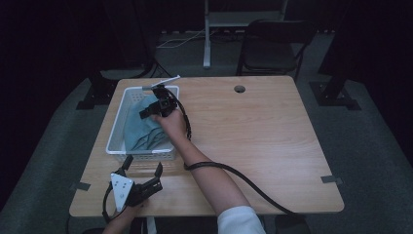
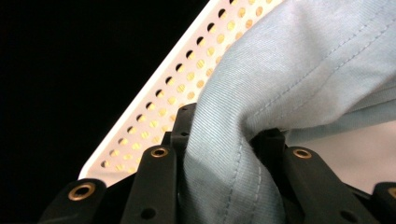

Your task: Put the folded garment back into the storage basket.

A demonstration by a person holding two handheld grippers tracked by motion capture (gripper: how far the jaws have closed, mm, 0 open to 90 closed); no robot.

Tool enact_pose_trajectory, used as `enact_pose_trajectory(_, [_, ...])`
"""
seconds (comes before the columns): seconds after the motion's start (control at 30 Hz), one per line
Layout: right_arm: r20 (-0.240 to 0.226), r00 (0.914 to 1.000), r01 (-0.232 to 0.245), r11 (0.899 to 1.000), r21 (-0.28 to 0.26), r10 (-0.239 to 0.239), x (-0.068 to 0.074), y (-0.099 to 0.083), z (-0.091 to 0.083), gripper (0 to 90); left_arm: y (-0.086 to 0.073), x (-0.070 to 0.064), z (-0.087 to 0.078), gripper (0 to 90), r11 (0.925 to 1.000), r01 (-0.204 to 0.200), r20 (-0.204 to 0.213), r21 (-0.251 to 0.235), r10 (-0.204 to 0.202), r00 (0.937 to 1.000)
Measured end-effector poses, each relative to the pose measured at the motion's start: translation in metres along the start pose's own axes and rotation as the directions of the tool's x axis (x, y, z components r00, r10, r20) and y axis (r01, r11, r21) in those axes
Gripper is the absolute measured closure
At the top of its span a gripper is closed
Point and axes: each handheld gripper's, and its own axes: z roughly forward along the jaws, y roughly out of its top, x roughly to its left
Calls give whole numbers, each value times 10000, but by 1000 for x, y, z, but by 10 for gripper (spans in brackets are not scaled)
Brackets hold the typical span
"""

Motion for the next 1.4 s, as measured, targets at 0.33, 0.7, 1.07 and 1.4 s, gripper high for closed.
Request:
enact_pose_trajectory(0.33, [353,9993,-138,9998,171,132,-1,-1,-2,500,0,0,0,38,10000,-31,64,0,31,10000])
enact_pose_trajectory(0.7, [2131,9759,339,9975,620,-464,9,0,5,216,0,0,0,38,10000,-10,107,10,10,9999])
enact_pose_trajectory(1.07, [1854,9762,1013,9926,667,-1121,15,-1,4,14,0,0,0,38,10000,18,136,2,-18,9999])
enact_pose_trajectory(1.4, [2035,9712,1133,9916,627,-1238,18,-3,2,7,0,0,0,38,10000,-6,152,21,5,9999])
